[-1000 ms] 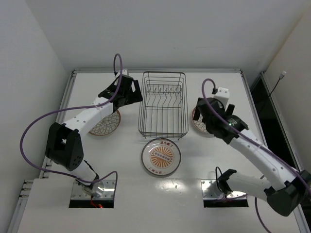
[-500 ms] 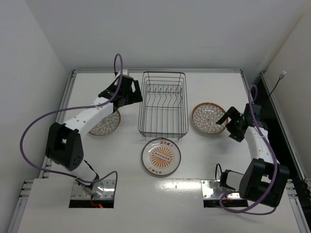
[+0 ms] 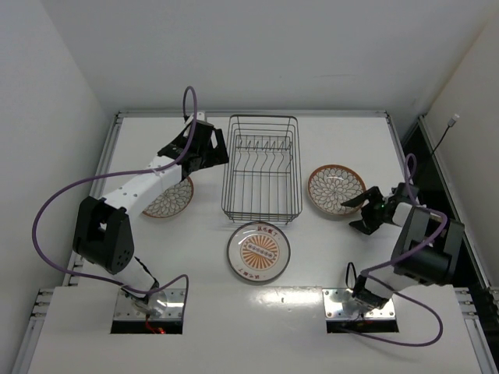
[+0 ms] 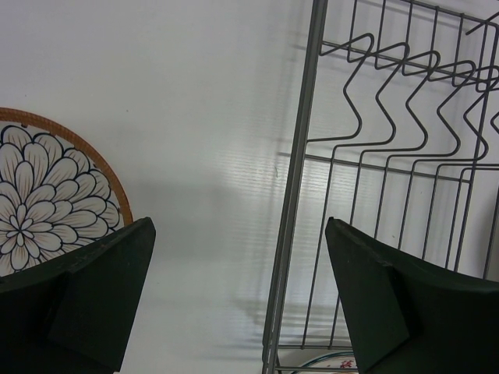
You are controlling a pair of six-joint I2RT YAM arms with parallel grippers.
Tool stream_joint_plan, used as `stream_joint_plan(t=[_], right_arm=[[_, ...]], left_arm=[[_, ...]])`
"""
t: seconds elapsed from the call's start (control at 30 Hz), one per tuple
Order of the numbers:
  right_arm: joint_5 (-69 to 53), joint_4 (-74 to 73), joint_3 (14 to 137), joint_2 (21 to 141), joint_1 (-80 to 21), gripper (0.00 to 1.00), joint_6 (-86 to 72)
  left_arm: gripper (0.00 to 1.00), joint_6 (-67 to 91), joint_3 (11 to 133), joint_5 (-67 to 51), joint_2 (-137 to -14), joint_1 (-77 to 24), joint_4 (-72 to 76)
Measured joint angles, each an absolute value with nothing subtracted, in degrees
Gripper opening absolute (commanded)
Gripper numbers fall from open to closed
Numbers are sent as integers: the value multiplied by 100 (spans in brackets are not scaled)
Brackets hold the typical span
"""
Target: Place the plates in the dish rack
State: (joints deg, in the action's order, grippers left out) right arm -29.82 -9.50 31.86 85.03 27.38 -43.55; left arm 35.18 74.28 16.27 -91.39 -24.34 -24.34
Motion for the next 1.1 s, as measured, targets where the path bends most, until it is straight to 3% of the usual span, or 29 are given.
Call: stream_joint_plan(t=[0.13, 0.2, 0.27, 0.3, 0.43, 0.6, 0.77, 0.93, 1.1], right_arm=[[-3376, -460, 3153, 8967, 2714, 63, -4657], [-3544, -263, 3190, 9166, 2718, 53, -4755], [-3632, -150, 3225, 9351, 2731, 39, -4794], [-3614, -154, 3275, 9456, 2735, 27, -4781], [-3601, -193, 3398, 9747, 2764, 0, -4748], [-3483, -416, 3527, 9636, 2751, 0, -4637], [-2239, -1717, 3870, 8272, 2528, 0, -4364], [-478, -3256, 5347, 6952, 2163, 0, -4134], [773, -3605, 6757, 6340, 1240, 0, -4071]], left_arm=[[89, 3518, 7428, 1625, -9139, -2432, -2432], [89, 3518, 7428, 1625, -9139, -2432, -2432], [89, 3518, 7428, 1625, -9139, -2434, -2432], [89, 3518, 7426, 1625, -9139, -2434, -2432], [89, 3518, 7428, 1621, -9139, -2432, -2432], [89, 3496, 7426, 1627, -9139, -2432, -2432], [89, 3496, 7426, 1629, -9139, -2432, -2432], [89, 3496, 7426, 1625, -9139, -2432, -2429], [89, 3496, 7426, 1625, -9139, -2434, -2429]])
